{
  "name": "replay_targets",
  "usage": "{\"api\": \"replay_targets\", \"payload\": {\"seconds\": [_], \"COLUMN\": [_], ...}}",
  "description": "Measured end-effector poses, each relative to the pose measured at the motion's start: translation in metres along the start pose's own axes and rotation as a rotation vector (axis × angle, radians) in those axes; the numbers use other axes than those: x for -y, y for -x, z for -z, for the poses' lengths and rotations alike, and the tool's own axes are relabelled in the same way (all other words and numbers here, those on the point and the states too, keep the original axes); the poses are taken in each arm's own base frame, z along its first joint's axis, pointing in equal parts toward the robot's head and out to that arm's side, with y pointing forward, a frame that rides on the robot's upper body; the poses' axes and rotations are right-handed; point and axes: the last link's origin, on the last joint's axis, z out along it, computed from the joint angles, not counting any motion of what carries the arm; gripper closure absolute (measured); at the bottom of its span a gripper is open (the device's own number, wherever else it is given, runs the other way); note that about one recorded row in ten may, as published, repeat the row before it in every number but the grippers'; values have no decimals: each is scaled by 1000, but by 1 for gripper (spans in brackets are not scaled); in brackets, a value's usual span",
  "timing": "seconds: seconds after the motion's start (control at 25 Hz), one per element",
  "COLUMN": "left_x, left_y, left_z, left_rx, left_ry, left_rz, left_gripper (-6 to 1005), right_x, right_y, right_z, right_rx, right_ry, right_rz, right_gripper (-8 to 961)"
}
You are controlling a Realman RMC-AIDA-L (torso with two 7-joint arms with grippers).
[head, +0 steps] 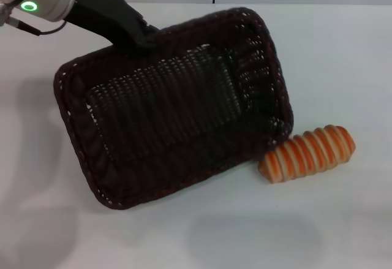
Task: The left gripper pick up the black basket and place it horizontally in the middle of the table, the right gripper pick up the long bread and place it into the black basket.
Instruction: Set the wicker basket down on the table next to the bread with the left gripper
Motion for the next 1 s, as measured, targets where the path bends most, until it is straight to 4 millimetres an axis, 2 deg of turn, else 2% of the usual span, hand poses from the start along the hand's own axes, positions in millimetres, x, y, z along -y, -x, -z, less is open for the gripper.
{"api": "replay_targets", "payload": {"seconds": [0.24,0.6,0.76,1.0], "left_x": [4,7,6,8], "left_y": [-11,-20,-27,-34], "left_z": [1,2,-7,-13], "left_rx": [-66,-83,-84,-98], "left_ry": [118,163,236,244], "left_rz": [-24,-54,-102,-166], "left_gripper": [804,805,804,792], "right_x": [0,-1,-2,-2], "right_y": [0,0,-1,-1], "right_z": [-1,0,0,0], "right_rx": [1,0,-2,-3], "right_ry": [2,5,11,14], "right_rz": [-1,-3,-6,-5], "right_gripper": [136,137,137,136]}}
